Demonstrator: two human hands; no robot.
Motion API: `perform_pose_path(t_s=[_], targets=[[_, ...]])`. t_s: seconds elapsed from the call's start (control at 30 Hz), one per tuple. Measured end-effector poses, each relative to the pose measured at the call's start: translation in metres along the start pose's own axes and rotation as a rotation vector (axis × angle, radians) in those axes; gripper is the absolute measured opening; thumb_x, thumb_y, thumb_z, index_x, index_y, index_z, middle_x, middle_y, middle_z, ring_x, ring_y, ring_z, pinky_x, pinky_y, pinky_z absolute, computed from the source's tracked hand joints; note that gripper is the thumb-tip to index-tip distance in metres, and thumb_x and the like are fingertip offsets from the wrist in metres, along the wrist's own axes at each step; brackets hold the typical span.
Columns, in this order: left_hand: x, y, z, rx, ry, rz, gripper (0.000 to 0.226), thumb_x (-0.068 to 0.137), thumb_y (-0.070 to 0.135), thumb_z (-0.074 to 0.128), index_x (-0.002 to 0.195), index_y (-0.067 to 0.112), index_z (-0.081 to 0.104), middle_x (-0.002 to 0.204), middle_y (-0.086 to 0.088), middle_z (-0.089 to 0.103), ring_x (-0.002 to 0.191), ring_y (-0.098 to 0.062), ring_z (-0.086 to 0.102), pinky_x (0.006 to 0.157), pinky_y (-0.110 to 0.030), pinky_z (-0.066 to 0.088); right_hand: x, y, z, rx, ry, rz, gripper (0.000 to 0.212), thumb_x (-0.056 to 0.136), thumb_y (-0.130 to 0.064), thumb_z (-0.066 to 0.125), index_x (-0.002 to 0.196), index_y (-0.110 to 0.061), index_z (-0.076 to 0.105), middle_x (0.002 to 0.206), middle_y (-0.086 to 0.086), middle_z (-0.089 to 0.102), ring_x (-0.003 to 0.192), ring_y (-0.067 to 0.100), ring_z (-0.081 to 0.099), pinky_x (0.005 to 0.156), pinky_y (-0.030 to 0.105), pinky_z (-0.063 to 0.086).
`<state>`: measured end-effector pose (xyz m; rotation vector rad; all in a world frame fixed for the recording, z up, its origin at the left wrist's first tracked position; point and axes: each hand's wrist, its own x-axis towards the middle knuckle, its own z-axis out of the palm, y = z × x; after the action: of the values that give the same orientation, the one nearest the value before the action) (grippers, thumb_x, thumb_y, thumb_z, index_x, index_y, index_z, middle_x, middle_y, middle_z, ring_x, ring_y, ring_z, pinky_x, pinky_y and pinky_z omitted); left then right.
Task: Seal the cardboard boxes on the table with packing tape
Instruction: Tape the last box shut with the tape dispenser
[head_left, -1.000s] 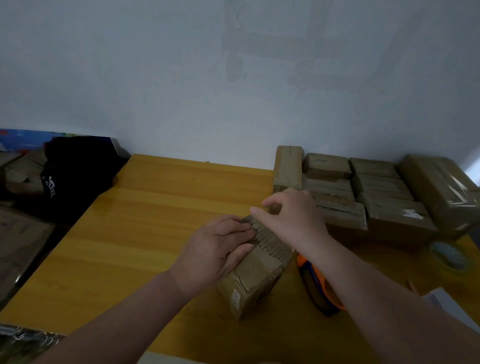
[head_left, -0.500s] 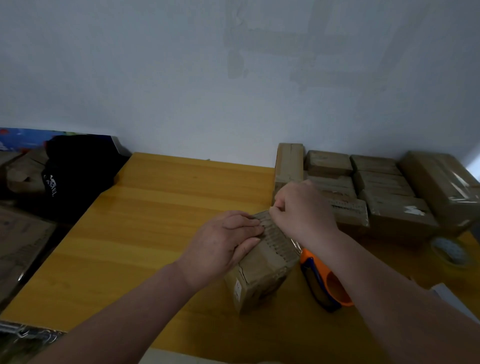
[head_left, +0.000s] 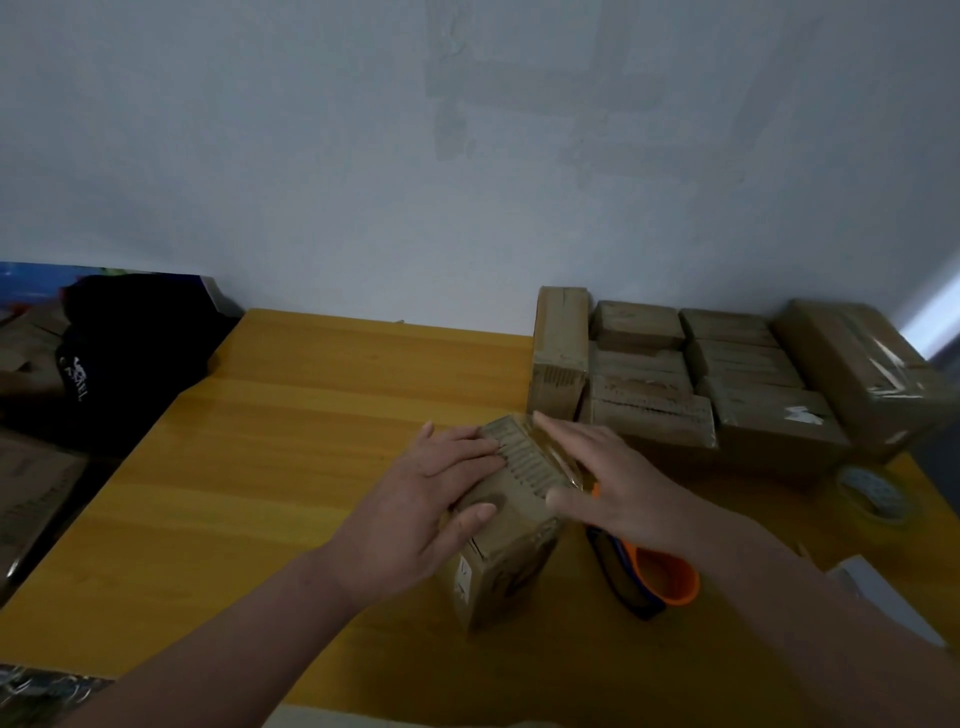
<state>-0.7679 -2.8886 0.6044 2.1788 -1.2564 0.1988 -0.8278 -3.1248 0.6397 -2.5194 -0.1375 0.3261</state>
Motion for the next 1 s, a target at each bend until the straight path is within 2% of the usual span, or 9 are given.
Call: perform_pose_path(t_s=[0.07, 0.13, 0.2, 0.33, 0.43, 0.53, 0.7, 0.9, 1.0], targets=[[-0.002, 0.001, 0.002, -0.007, 0.025, 0.030, 0.046, 0.101, 0.044, 0.036, 0.126, 0.014, 0.060, 0.131, 0.004, 0.055, 0.131, -0.009, 0.041, 0.115, -0.047, 0.021, 0.001, 0.001, 0.005, -0.033, -0.077, -0.026, 0.124, 0.053, -0.098, 0.038, 0.152, -0.038, -0.005, 0.159, -0.018, 0.004, 0.145, 0.005, 0.005, 0.119, 0.041, 0.017], [-0.002, 0.001, 0.003, -0.028, 0.040, 0.043, 0.040, 0.101, 0.041, 0.038, 0.122, 0.015, 0.062, 0.126, 0.006, 0.054, 0.125, -0.007, 0.046, 0.115, -0.048, 0.021, 0.003, -0.003, 0.006, -0.066, -0.105, -0.045, 0.124, 0.058, -0.086, 0.058, 0.149, -0.043, -0.014, 0.158, -0.023, -0.004, 0.146, 0.004, -0.001, 0.120, 0.040, 0.015], [-0.002, 0.000, 0.003, -0.045, 0.050, 0.042, 0.036, 0.101, 0.040, 0.039, 0.120, 0.017, 0.061, 0.124, 0.008, 0.053, 0.122, -0.005, 0.047, 0.115, -0.049, 0.020, 0.005, -0.005, 0.005, -0.132, -0.097, -0.070, 0.125, 0.062, -0.077, 0.067, 0.147, -0.044, -0.018, 0.157, -0.025, -0.008, 0.145, 0.002, -0.005, 0.119, 0.037, 0.013], [-0.004, -0.001, 0.004, -0.063, 0.072, 0.044, 0.034, 0.101, 0.040, 0.039, 0.120, 0.019, 0.059, 0.122, 0.009, 0.053, 0.124, -0.006, 0.046, 0.116, -0.049, 0.018, 0.005, -0.014, 0.002, -0.360, -0.084, -0.125, 0.127, 0.067, -0.077, 0.064, 0.148, -0.033, -0.023, 0.158, -0.021, -0.012, 0.144, 0.003, -0.005, 0.116, 0.030, 0.014], [-0.005, -0.001, 0.005, -0.082, 0.084, 0.033, 0.034, 0.101, 0.041, 0.038, 0.120, 0.020, 0.058, 0.122, 0.009, 0.053, 0.126, -0.006, 0.045, 0.115, -0.050, 0.015, 0.005, -0.021, 0.001, -0.557, -0.061, -0.166, 0.127, 0.069, -0.080, 0.058, 0.147, -0.027, -0.026, 0.158, -0.014, -0.021, 0.146, 0.010, -0.007, 0.118, 0.032, 0.011], [-0.005, -0.002, 0.006, -0.089, 0.088, 0.024, 0.036, 0.102, 0.041, 0.037, 0.120, 0.019, 0.059, 0.121, 0.009, 0.053, 0.127, -0.007, 0.045, 0.115, -0.052, 0.015, 0.006, -0.028, -0.002, -0.652, -0.092, -0.162, 0.127, 0.071, -0.078, 0.058, 0.149, -0.022, -0.025, 0.156, -0.007, -0.030, 0.147, 0.014, -0.012, 0.120, 0.038, 0.010], [-0.005, 0.000, 0.006, -0.107, 0.099, 0.005, 0.038, 0.102, 0.040, 0.037, 0.116, 0.017, 0.062, 0.119, 0.007, 0.056, 0.125, -0.004, 0.046, 0.117, -0.050, 0.014, 0.012, -0.042, 0.002, -0.659, -0.144, -0.130, 0.129, 0.073, -0.074, 0.061, 0.148, -0.015, -0.025, 0.153, -0.001, -0.038, 0.147, 0.018, -0.019, 0.121, 0.046, 0.013], [-0.010, 0.005, 0.008, 0.044, 0.046, 0.017, 0.068, 0.087, 0.070, 0.041, 0.120, 0.013, 0.058, 0.121, -0.001, 0.054, 0.122, -0.011, 0.049, 0.116, -0.049, 0.017, 0.004, -0.039, 0.010, -0.638, -0.094, -0.163, 0.123, 0.075, -0.074, 0.059, 0.150, -0.018, -0.022, 0.154, -0.004, -0.035, 0.146, 0.015, -0.022, 0.121, 0.045, 0.009], [-0.009, 0.005, 0.010, 0.085, 0.062, 0.027, 0.067, 0.084, 0.071, 0.048, 0.119, 0.014, 0.056, 0.119, 0.000, 0.054, 0.118, -0.014, 0.051, 0.112, -0.049, 0.027, -0.004, -0.036, 0.015, -0.600, -0.073, -0.181, 0.121, 0.076, -0.072, 0.060, 0.150, -0.022, -0.021, 0.155, -0.009, -0.034, 0.145, 0.012, -0.024, 0.122, 0.042, 0.006]])
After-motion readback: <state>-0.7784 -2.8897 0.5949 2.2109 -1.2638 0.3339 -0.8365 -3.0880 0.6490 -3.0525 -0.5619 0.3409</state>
